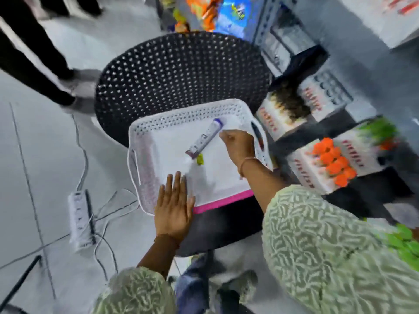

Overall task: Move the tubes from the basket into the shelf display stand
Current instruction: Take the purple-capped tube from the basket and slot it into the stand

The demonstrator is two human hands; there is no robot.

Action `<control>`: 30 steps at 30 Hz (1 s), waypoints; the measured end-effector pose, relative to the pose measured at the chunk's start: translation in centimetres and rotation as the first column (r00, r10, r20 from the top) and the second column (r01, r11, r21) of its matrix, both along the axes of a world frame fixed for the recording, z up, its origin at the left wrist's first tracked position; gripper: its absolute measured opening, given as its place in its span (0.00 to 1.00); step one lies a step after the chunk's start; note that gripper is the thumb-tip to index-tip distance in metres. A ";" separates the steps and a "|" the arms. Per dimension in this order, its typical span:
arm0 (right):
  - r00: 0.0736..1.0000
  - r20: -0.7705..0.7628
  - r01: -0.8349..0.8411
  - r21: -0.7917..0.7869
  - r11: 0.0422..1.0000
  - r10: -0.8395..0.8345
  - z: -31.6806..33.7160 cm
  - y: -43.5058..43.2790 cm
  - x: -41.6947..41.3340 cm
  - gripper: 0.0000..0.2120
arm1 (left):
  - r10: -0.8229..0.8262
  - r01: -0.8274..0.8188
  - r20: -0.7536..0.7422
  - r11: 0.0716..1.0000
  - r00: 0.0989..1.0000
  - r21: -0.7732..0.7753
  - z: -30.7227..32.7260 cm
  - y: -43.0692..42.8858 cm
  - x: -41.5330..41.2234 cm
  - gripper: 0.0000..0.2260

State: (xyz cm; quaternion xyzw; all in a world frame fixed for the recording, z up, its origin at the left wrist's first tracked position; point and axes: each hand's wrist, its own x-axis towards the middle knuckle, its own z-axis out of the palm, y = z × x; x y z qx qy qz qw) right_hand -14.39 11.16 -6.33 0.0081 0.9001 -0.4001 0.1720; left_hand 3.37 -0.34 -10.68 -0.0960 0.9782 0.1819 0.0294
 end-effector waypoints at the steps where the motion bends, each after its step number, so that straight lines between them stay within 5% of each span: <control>1: 0.994 0.082 0.079 -0.011 0.997 -0.078 -1.1 -1.2 -0.7 0.16 | 0.013 -0.013 -0.004 1.000 1.000 -0.021 -0.3 0.0 0.0 0.30; 6: 0.851 0.354 0.442 -0.085 0.893 -0.388 -5.9 -6.2 -3.4 0.26 | 0.041 -0.045 -0.039 0.995 0.998 -0.085 -1.8 -0.3 0.0 0.27; 10: 0.811 0.448 0.488 -0.166 0.857 -0.376 -7.0 -6.1 -3.7 0.19 | 0.049 -0.051 -0.027 0.992 0.998 -0.113 -2.4 -0.6 0.0 0.27; 15: 0.762 0.509 0.626 -0.420 0.657 -0.400 -3.0 -1.0 -0.9 0.04 | 0.026 -0.025 0.005 0.998 1.000 -0.056 -1.8 -0.5 0.0 0.28; 22: 0.787 0.374 0.610 -0.594 0.525 -0.491 5.9 9.5 3.7 0.05 | -0.015 0.014 0.017 0.999 1.000 0.041 0.4 1.5 -1.3 0.35; 26: 0.710 0.255 0.630 -0.646 0.431 -0.656 12.7 18.6 7.5 0.06 | -0.287 0.301 -0.137 0.948 0.948 0.099 6.2 11.4 -5.7 0.32; 30: 0.597 0.119 0.626 -0.688 0.367 -0.794 17.5 26.7 11.9 0.05 | -0.500 0.568 -0.392 0.820 0.772 0.073 11.6 22.4 -8.7 0.25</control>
